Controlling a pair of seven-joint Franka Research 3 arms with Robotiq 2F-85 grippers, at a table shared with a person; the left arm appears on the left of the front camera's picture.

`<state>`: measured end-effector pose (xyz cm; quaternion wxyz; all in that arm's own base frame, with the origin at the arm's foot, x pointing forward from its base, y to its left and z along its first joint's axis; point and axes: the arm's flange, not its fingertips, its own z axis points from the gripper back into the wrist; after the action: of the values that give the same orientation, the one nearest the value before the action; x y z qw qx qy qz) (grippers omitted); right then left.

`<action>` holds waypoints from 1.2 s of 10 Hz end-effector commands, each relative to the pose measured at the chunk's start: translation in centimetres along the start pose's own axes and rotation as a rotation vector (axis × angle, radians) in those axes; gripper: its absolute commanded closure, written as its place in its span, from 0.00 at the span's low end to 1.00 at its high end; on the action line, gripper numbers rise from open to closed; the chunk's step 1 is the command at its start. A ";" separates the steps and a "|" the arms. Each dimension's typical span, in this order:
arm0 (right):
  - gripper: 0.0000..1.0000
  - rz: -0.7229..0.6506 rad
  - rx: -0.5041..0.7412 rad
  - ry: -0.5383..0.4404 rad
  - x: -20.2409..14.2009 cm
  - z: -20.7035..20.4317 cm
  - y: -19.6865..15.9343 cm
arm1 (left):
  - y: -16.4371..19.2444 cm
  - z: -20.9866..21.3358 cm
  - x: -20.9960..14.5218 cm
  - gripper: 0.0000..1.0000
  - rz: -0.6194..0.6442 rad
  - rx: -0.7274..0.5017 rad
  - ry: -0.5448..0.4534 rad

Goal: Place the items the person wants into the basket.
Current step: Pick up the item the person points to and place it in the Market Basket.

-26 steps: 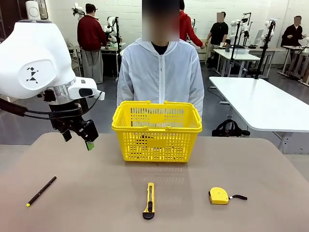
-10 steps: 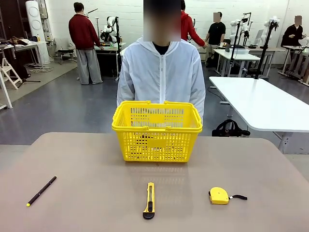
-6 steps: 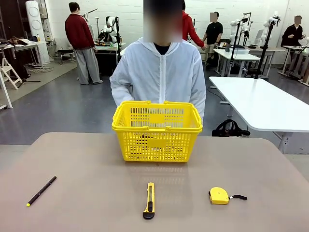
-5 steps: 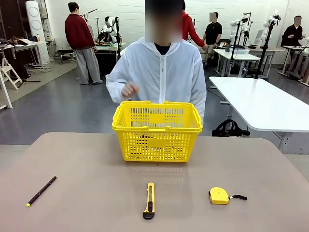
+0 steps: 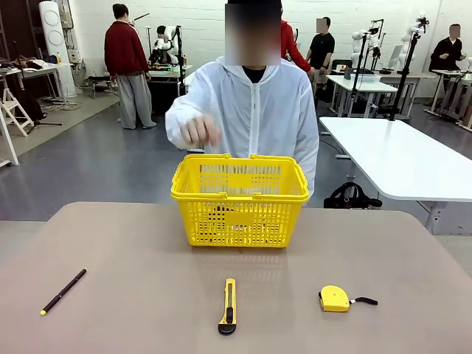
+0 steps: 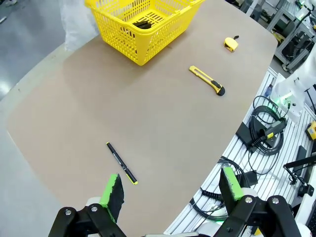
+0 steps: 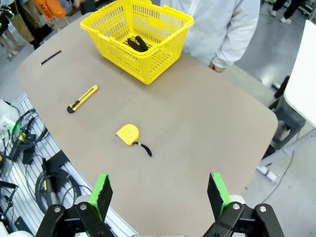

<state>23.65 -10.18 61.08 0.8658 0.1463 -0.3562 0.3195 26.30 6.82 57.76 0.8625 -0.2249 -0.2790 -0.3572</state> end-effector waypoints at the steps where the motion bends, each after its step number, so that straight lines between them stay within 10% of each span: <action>1: 0.00 -0.003 0.003 0.008 0.1 0.0 -0.1 | -0.1 -0.1 -0.3 0.00 -0.016 -0.014 -0.009; 9: 0.00 -0.003 0.003 0.008 0.1 0.0 -0.1 | 0.0 0.0 0.0 0.00 0.000 0.000 0.000; 12: 0.00 -0.003 0.003 0.008 0.1 0.0 -0.1 | -5.4 -3.3 7.5 0.00 0.105 0.033 0.133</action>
<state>23.65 -10.16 61.09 0.8658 0.1461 -0.3561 0.3197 26.44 1.25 59.09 0.8821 -0.2034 -0.2450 -0.3471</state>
